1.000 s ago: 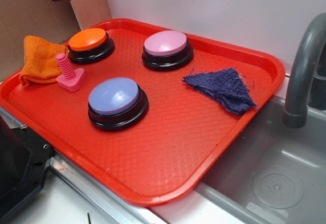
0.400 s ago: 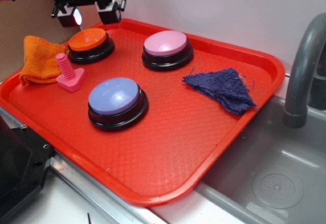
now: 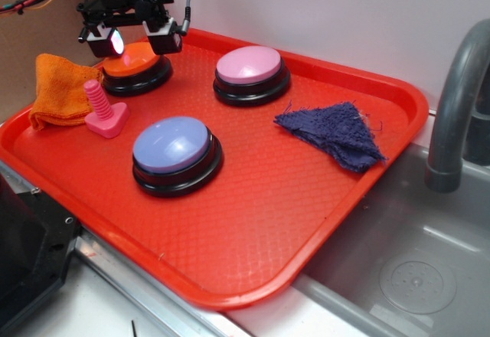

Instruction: Push the orange button.

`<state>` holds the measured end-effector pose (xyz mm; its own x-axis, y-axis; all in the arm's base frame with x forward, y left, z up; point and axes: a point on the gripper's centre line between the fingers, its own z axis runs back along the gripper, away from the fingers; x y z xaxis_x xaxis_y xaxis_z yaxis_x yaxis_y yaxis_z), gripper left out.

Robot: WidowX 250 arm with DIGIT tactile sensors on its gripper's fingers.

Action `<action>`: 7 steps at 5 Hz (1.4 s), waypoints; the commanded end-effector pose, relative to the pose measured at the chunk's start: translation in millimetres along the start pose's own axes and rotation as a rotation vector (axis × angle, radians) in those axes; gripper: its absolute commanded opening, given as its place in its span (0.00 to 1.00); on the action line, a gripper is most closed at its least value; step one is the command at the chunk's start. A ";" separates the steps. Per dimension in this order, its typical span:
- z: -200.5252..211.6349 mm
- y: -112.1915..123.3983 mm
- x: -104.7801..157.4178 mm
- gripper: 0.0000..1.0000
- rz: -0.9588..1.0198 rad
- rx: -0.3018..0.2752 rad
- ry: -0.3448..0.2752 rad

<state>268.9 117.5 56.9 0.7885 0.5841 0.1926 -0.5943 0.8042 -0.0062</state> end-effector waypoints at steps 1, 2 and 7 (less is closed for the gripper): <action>-3.8 17.5 7.6 1.00 -0.015 0.015 -0.007; -4.4 15.8 7.3 1.00 -0.024 0.001 0.028; 54.8 -1.5 12.1 1.00 -0.097 -0.002 0.005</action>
<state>264.9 102.8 81.0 0.8567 0.5081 0.0888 -0.5121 0.8585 0.0283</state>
